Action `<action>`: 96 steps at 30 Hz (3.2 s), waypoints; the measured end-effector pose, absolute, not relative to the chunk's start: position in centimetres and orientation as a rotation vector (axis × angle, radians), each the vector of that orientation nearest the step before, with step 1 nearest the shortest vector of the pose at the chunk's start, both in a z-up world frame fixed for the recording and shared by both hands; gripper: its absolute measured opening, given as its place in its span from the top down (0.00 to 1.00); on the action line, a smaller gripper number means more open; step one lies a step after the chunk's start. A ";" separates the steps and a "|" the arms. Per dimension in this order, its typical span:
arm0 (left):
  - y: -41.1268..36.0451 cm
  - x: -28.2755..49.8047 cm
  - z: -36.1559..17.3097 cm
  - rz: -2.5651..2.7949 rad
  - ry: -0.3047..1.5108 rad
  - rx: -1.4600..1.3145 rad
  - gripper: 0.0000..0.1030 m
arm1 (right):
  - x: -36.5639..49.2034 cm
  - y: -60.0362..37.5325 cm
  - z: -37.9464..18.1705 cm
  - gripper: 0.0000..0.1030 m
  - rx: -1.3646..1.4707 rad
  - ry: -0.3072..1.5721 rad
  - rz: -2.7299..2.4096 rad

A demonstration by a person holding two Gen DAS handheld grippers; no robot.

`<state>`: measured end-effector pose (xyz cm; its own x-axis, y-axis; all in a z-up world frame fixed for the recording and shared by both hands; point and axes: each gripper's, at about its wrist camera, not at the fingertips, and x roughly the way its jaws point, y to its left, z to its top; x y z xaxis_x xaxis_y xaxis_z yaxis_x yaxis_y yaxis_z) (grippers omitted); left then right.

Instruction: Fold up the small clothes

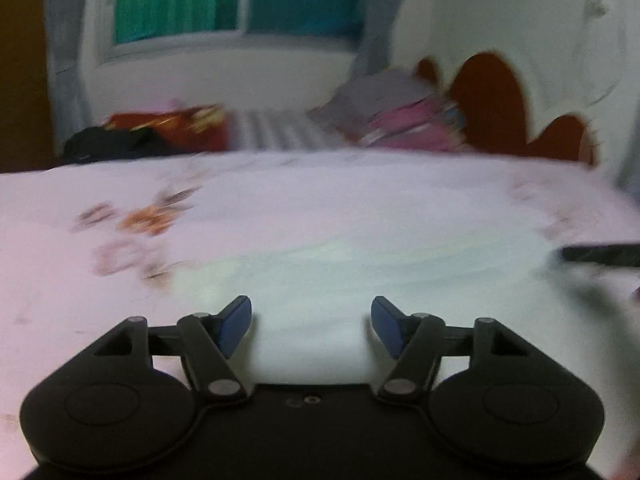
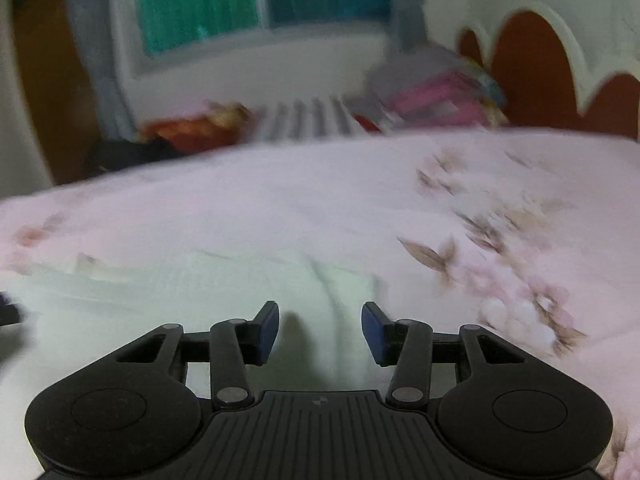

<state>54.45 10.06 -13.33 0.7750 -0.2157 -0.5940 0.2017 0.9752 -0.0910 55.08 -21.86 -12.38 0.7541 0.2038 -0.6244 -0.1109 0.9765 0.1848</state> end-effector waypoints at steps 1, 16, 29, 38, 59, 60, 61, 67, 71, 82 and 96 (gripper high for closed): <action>8.7 54.0 -13.2 -0.261 0.644 -0.019 0.36 | 54.2 -20.7 -11.9 0.55 0.139 0.685 0.229; 2.0 50.8 -15.7 -0.308 0.762 0.140 0.32 | 50.1 -12.4 -13.0 0.55 -0.055 0.774 0.440; 9.9 45.2 -14.9 -0.087 0.741 0.044 0.35 | 46.0 -19.9 -12.9 0.55 -0.054 0.819 0.222; 3.7 41.7 -15.8 -0.208 0.775 -0.019 0.37 | 40.3 -11.7 -12.5 0.94 0.025 0.845 0.481; 9.0 38.9 -15.5 -0.066 0.776 -0.078 0.42 | 37.4 -21.7 -12.4 0.93 0.035 0.853 0.247; 9.0 38.8 -15.5 -0.065 0.778 -0.077 0.42 | 37.3 -21.6 -12.1 0.93 0.049 0.837 0.250; 9.1 38.8 -15.6 -0.065 0.780 -0.077 0.42 | 37.3 -21.5 -11.9 0.93 0.058 0.824 0.246; 9.3 38.5 -15.0 -0.052 0.783 -0.076 0.44 | 37.4 -21.4 -13.4 0.94 0.050 0.872 0.225; 9.8 38.3 -14.5 -0.039 0.763 -0.095 0.44 | 36.9 -21.7 -12.1 0.93 0.064 0.816 0.227; 10.2 38.7 -15.7 -0.042 0.794 -0.090 0.44 | 37.0 -21.9 -13.7 0.94 0.036 0.848 0.207; 15.1 33.2 -15.0 0.096 0.742 -0.422 0.43 | 33.9 -24.7 -10.9 0.59 0.159 0.722 0.133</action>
<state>33.15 15.07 -15.00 0.7371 -0.0621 -0.6729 -0.2322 0.9119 -0.3385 33.94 -24.69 -10.94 0.7427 0.1753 -0.6463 -0.0656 0.9795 0.1903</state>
